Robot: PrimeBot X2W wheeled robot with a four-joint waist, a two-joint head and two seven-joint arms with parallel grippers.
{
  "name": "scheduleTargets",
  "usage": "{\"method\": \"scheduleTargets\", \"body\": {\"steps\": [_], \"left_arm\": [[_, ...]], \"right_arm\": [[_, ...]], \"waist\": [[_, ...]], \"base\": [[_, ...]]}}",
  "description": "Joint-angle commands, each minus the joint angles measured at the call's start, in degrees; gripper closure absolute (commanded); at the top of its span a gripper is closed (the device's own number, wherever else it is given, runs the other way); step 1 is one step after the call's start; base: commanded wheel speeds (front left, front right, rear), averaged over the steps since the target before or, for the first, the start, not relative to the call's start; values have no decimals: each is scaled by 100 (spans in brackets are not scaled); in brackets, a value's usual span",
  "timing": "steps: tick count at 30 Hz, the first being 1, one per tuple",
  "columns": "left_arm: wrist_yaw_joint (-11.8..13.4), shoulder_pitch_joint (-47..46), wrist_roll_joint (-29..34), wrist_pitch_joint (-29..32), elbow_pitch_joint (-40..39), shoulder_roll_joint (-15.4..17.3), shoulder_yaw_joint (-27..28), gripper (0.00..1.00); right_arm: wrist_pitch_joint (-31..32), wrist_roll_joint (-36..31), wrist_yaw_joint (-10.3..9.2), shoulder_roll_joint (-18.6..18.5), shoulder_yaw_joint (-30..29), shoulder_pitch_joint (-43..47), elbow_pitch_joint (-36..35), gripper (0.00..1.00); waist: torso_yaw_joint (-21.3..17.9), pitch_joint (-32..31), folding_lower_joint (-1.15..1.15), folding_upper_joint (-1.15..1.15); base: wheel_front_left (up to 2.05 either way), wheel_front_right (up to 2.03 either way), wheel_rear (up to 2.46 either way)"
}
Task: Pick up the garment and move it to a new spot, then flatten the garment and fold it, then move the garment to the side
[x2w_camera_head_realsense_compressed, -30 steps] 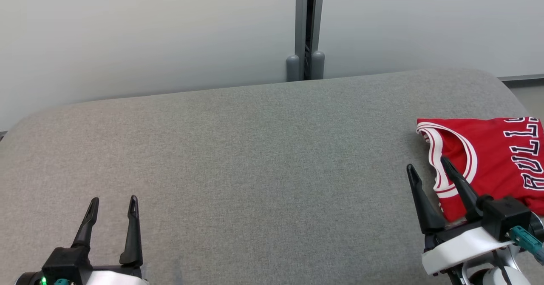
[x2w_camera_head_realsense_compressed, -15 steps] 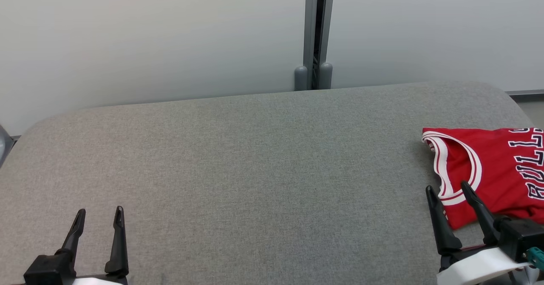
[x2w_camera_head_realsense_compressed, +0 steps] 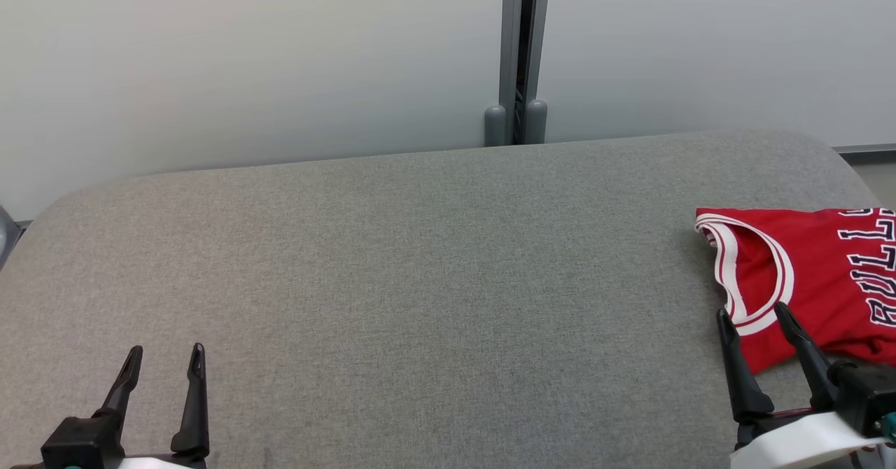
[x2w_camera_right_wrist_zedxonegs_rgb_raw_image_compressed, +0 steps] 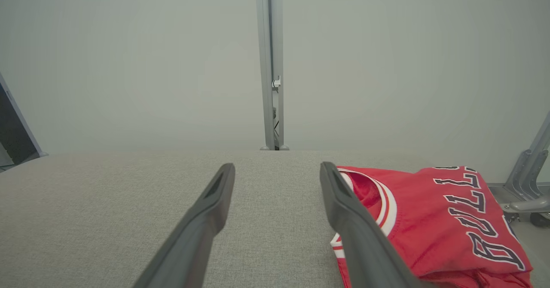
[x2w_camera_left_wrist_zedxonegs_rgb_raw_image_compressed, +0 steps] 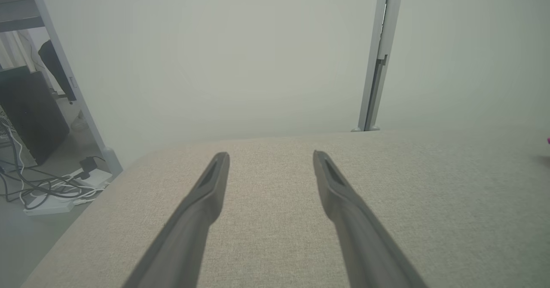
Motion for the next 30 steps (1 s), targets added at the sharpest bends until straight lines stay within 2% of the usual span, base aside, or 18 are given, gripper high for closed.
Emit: {"method": "scheduleTargets", "body": {"steps": [1,21,22,26,30], "left_arm": [[6,-74,25,21,5,34,-3,0],[97,-120,-18,83,-44,52,-93,0],[73,-40,-13,93,-12,8,-108,100],[71,87,-27,97,191,-170,-188,100],[-16,56,-399,66,240,-251,-237,100]], "right_arm": [[21,-11,-5,-4,-25,52,-24,0],[3,5,-5,59,-85,79,-60,0],[4,3,0,67,-71,31,-18,100],[7,19,0,129,-48,138,190,100],[114,492,0,104,-130,142,236,100]], "waist": [[-3,4,0,0],[30,80,0,0],[29,80,0,0],[28,84,0,0],[27,91,0,0]], "base": [[0,0,0],[0,0,0],[0,0,0],[0,0,0],[0,0,0]]}}
